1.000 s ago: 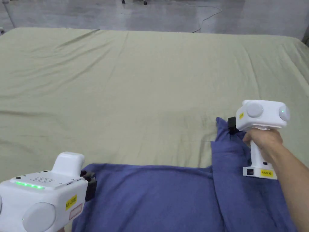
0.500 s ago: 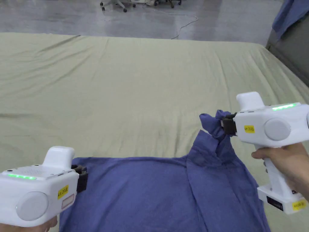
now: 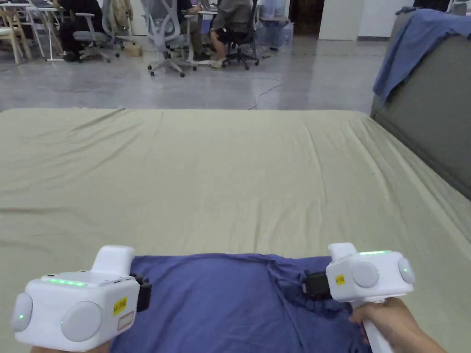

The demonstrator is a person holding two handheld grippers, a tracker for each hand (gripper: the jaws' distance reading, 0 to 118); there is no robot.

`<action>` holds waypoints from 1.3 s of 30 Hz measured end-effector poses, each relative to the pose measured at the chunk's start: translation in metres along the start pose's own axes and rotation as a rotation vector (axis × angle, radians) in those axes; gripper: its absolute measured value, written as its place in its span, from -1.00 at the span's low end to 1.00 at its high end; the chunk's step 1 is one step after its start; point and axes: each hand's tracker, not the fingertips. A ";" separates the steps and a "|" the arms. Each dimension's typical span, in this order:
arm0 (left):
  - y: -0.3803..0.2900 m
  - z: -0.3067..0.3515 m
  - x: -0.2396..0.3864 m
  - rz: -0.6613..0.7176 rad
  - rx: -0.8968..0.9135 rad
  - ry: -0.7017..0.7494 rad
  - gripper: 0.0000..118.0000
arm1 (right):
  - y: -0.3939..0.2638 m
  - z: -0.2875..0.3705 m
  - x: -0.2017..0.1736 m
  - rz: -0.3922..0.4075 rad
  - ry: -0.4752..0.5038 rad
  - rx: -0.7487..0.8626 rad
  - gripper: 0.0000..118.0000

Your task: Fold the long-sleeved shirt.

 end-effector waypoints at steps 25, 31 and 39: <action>0.051 -0.190 -0.090 0.186 -0.186 0.229 0.91 | -0.084 0.078 0.006 -0.069 0.094 0.082 -1.00; 0.040 -0.218 -0.075 0.144 -0.203 0.268 0.52 | -0.053 0.065 0.015 -0.036 0.094 0.074 -1.00; 0.063 -0.135 -0.028 -0.006 -0.078 0.181 -0.96 | 0.068 -0.023 0.049 -0.041 -0.002 0.043 0.48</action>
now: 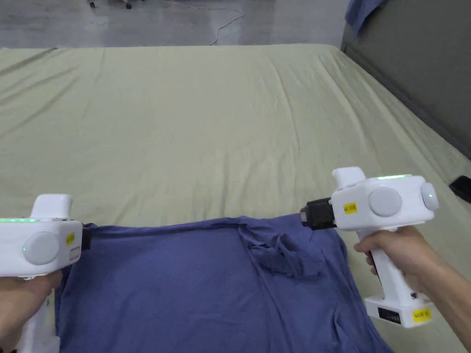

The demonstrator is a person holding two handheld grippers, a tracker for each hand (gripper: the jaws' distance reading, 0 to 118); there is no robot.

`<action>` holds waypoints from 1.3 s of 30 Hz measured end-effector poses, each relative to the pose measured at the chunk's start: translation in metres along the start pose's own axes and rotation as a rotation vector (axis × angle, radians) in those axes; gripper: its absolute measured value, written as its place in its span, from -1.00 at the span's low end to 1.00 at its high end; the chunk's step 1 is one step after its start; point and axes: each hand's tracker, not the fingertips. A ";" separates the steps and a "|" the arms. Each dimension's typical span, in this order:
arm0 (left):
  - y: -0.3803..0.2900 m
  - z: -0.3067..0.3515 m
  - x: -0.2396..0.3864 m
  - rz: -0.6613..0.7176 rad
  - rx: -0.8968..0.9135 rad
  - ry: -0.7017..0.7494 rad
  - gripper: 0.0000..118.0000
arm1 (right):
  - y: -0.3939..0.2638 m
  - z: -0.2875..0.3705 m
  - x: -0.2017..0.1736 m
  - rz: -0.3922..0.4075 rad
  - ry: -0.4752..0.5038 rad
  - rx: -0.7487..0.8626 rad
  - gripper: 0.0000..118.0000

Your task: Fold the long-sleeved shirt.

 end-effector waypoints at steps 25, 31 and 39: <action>-0.012 0.118 -0.037 0.050 0.179 -0.029 -0.96 | 0.019 0.077 -0.018 0.088 0.012 0.027 -0.97; -0.049 0.169 -0.042 0.017 0.177 -0.047 -0.96 | -0.034 0.135 -0.024 0.094 0.029 0.085 -0.97; -0.133 0.184 -0.045 -0.018 -0.014 -0.080 -0.96 | -0.141 0.171 -0.023 0.086 0.075 0.079 -0.97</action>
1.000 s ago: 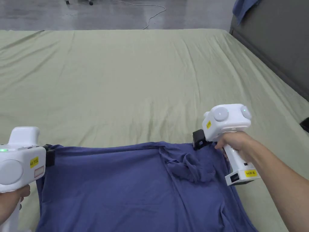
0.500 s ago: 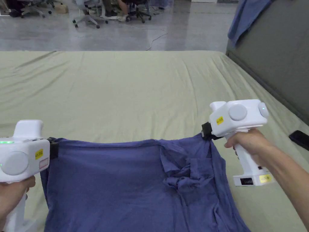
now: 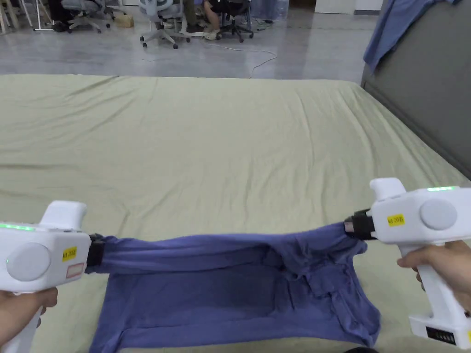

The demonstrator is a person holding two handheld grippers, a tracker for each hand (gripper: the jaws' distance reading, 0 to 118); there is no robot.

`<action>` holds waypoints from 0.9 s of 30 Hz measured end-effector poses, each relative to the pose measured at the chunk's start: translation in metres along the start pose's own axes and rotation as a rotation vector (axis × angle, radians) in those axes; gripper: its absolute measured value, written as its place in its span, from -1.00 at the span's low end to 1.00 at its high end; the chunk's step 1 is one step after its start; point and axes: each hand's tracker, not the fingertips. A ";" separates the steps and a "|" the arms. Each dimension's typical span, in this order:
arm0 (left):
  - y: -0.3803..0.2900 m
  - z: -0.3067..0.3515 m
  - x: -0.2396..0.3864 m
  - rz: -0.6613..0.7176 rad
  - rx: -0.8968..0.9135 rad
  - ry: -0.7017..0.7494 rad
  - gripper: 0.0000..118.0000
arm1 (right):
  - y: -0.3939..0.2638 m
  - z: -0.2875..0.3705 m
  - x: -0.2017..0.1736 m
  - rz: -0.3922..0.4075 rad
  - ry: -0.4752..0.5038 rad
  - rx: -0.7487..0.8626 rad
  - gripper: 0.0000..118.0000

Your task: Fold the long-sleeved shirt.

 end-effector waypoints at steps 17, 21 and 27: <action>-0.077 -0.057 0.017 0.026 -0.288 -0.067 -0.78 | -0.094 -0.062 0.003 0.164 -0.074 -0.343 -0.85; -0.058 -0.029 0.018 -0.010 -0.176 -0.021 0.93 | -0.075 -0.029 -0.002 0.080 -0.184 -0.219 0.58; -0.004 0.024 0.029 0.068 0.088 -0.001 0.82 | -0.022 0.033 -0.027 -0.126 -0.119 0.219 0.74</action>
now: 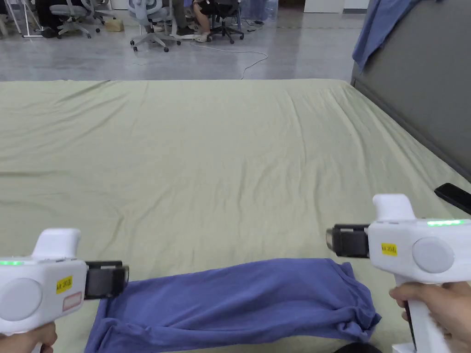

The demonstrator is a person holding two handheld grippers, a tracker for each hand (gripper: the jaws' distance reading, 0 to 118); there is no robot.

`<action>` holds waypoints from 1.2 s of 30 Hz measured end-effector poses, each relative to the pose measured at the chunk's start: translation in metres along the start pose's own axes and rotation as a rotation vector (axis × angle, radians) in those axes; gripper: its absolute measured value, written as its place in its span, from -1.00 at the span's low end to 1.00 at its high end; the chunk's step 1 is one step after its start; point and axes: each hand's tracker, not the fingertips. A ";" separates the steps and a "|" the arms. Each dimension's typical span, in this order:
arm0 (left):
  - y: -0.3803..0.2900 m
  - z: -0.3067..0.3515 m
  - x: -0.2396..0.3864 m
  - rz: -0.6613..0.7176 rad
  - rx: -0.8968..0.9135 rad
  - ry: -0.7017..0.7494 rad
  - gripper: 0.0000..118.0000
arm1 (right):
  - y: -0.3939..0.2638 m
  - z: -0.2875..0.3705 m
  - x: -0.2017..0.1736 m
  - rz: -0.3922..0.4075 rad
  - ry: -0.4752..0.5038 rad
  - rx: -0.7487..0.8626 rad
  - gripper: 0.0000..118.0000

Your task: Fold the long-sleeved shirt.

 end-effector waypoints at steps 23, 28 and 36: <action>-0.029 -0.019 0.022 0.037 0.324 0.084 -0.57 | -0.042 -0.018 -0.050 0.151 -0.051 0.306 -1.00; -0.037 -0.063 -0.014 0.241 -0.063 -0.051 0.98 | -0.042 -0.026 -0.041 0.077 -0.022 0.230 -1.00; -0.071 -0.101 -0.064 0.669 -0.302 -0.282 0.98 | -0.043 -0.030 -0.036 0.045 0.013 0.177 -1.00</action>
